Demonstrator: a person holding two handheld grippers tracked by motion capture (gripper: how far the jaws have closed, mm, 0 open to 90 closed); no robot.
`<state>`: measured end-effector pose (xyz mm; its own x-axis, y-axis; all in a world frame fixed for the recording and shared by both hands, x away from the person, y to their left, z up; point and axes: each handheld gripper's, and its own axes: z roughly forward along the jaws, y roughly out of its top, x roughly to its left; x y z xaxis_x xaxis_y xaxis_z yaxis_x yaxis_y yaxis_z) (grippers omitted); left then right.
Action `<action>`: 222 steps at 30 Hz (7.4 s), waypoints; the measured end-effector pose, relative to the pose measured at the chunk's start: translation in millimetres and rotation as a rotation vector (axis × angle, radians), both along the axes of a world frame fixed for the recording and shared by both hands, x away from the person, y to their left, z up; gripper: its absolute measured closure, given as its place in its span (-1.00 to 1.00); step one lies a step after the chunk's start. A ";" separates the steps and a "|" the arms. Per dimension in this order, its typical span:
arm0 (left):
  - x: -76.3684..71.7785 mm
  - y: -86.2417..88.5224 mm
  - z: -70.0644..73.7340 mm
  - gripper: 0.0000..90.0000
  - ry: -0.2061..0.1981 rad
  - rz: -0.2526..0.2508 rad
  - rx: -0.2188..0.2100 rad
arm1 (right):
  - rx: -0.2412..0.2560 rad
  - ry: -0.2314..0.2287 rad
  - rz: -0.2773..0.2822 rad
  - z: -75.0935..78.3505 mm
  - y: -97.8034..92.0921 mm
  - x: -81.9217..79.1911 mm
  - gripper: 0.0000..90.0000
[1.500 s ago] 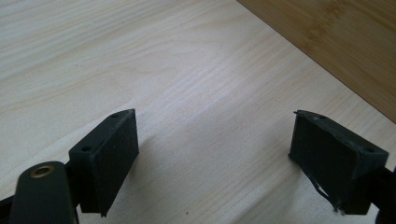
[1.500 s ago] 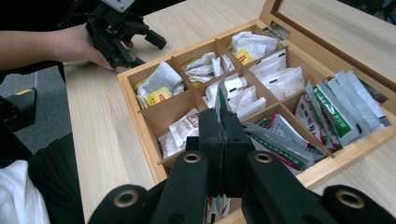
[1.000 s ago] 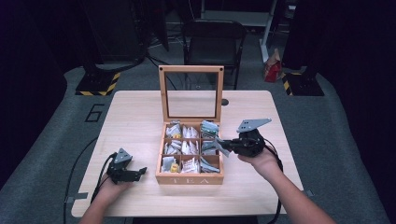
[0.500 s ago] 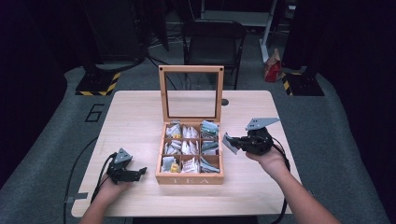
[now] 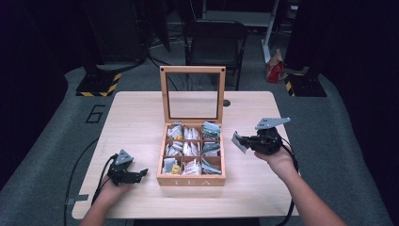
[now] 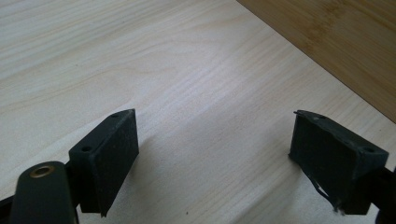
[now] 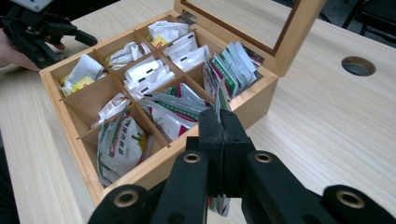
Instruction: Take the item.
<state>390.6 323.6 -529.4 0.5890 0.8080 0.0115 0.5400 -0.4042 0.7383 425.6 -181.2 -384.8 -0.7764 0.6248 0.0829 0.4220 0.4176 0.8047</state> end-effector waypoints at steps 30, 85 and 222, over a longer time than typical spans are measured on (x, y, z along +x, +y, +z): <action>0.0 0.0 0.0 -0.67 0.000 0.000 0.000 | -0.031 -0.004 -0.100 -14.4 -31.0 8.3 0.99; 0.0 0.0 0.0 -0.67 0.000 0.000 0.000 | -0.056 0.023 -0.144 -68.4 -33.7 0.1 0.99; 0.0 0.0 0.0 -0.67 0.000 0.000 0.000 | -0.013 0.064 -0.177 -84.2 -23.4 -12.4 0.16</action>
